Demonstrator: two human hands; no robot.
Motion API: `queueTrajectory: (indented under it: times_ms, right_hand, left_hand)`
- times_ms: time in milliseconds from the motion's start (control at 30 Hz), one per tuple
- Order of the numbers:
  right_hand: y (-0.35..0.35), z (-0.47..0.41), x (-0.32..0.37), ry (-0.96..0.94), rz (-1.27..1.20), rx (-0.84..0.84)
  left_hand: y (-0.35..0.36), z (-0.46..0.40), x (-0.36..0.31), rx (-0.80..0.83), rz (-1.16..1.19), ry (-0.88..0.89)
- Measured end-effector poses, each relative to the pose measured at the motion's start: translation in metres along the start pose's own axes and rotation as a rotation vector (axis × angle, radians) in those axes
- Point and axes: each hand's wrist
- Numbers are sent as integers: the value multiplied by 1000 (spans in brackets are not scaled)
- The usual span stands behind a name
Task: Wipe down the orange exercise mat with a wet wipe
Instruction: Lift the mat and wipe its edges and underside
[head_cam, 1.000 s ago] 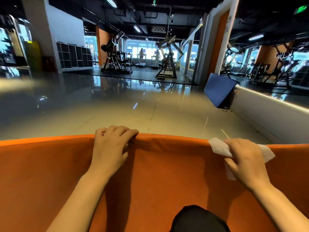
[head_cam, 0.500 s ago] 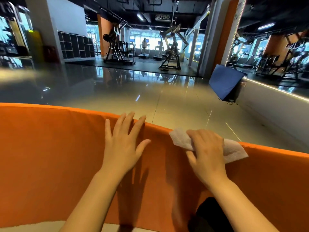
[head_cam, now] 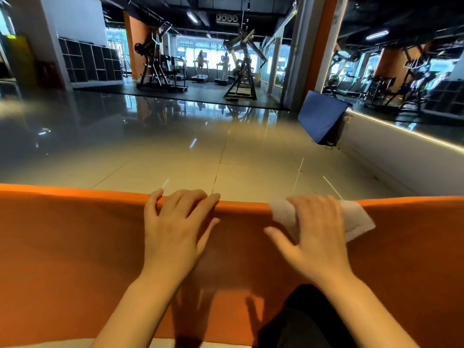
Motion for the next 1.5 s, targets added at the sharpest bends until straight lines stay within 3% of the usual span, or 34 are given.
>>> queueTrajectory:
  times_ms: [200, 367, 567, 667, 800, 1033, 1133, 1267, 1500]
  right_hand:
    - [24, 6, 87, -186, -46, 56]
    - [10, 3, 23, -315, -23, 58]
    - [-33, 12, -117, -31, 209, 76]
    - [-37, 13, -131, 146, 198, 62]
    - [-18, 13, -97, 236, 144, -11]
    - [15, 20, 44, -71, 28, -3]
    - [19, 13, 68, -198, -14, 39]
    - [6, 1, 10, -305, -17, 72]
    - [-39, 18, -132, 25, 198, 146]
  left_hand:
    - [-3, 7, -2, -5, 24, 13]
    - [-6, 4, 1, -26, 50, 22]
    - [-3, 3, -1, -32, 24, 30]
    - [-4, 5, -5, -36, 7, 20]
    - [-7, 7, -9, -50, 0, -14]
    - [-7, 9, -14, -27, -5, -20]
    - [-8, 6, -12, -25, -5, -25]
    - [-10, 2, -8, -12, 1, -19]
    - [-6, 2, -12, 5, 29, -23]
Point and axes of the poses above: each hand's wrist, its own z-axis away from the middle knuckle, its own y-axis out of the palm, x = y × z, and after that the axes turned 4 degrees about -x, right-handed
